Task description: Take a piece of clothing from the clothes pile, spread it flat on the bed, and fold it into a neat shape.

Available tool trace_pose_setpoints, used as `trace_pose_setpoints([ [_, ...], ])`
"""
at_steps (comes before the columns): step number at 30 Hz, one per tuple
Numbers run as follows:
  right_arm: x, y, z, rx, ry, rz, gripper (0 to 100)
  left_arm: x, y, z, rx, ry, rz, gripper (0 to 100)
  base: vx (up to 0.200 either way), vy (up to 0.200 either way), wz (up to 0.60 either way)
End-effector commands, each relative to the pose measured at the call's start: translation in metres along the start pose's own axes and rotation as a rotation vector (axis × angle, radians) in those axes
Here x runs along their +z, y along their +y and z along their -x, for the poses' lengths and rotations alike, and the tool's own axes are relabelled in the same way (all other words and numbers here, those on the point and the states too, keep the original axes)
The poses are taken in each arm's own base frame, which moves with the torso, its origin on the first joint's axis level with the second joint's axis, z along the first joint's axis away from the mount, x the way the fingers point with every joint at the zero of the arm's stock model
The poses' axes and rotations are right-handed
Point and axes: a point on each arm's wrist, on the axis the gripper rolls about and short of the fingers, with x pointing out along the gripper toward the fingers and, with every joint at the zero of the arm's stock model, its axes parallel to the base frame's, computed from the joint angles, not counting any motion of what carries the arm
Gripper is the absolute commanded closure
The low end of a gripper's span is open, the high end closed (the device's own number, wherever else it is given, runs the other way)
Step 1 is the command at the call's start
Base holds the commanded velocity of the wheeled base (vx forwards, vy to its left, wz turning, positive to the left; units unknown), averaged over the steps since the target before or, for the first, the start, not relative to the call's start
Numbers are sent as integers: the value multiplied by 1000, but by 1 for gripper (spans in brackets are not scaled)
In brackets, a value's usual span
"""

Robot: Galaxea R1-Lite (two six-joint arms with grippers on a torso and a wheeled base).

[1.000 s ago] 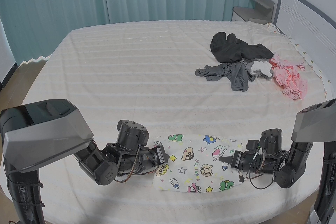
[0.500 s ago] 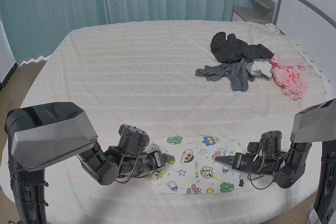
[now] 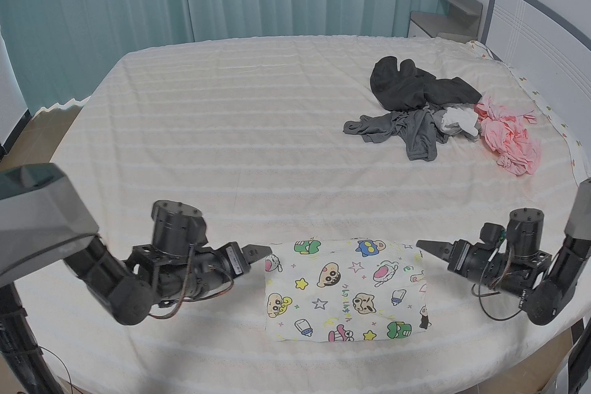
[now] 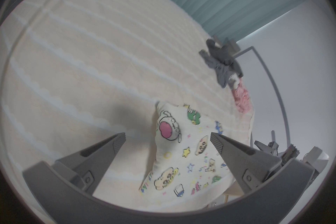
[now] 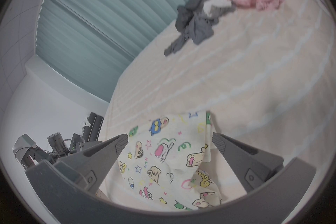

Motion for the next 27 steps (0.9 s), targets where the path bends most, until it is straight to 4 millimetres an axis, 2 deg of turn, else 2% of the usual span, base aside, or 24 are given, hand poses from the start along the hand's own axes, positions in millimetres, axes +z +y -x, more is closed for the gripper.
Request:
trace_pose_setpoints([
  [1,18,30,90,36,-257,106,0,9,-2,111,-127,-272,-3,0,0,0,0],
  [2,18,31,93,35,-268,113,0,8,-3,116,-125,-286,-7,0,0,0,0],
  [3,14,34,113,11,-332,155,0,1,-3,145,-103,-394,-44,0,0,0,0],
  [4,13,34,116,5,-343,160,0,-1,-3,150,-100,-411,-52,0,0,0,0],
  [6,11,38,141,-37,-449,190,0,-17,-1,184,-67,-526,-113,0,0,0,0],
  [7,11,40,149,-54,-482,189,0,-22,0,195,-63,-566,-130,0,0,0,0],
  [8,11,40,149,-54,-482,189,0,-22,0,195,-63,-566,-130,0,0,0,0],
  [9,8,43,171,-65,-547,199,0,-31,1,220,-51,-664,-168,0,0,0,0],
  [10,7,44,174,-62,-553,204,0,-32,1,223,-46,-678,-173,0,0,0,0],
  [11,0,46,192,-63,-575,256,0,-36,5,241,-2,-748,-196,0,0,0,0],
  [13,-8,44,204,-82,-571,309,0,-39,9,254,44,-796,-220,0,0,0,0],
  [15,-23,43,230,-96,-594,392,0,-47,23,278,131,-869,-276,0,0,0,0],
  [18,-39,38,251,-125,-592,418,0,-54,39,298,267,-967,-286,0,0,0,0],
  [20,-49,34,260,-166,-593,410,0,-62,45,311,339,-1030,-306,0,0,0,0],
  [21,-49,34,260,-166,-593,410,0,-62,45,311,339,-1030,-306,0,0,0,0],
  [24,-62,31,272,-260,-659,409,0,-84,59,327,465,-1104,-333,0,0,0,0],
  [27,-74,31,278,-243,-707,492,0,-105,70,331,583,-1120,-333,0,0,0,0],
])
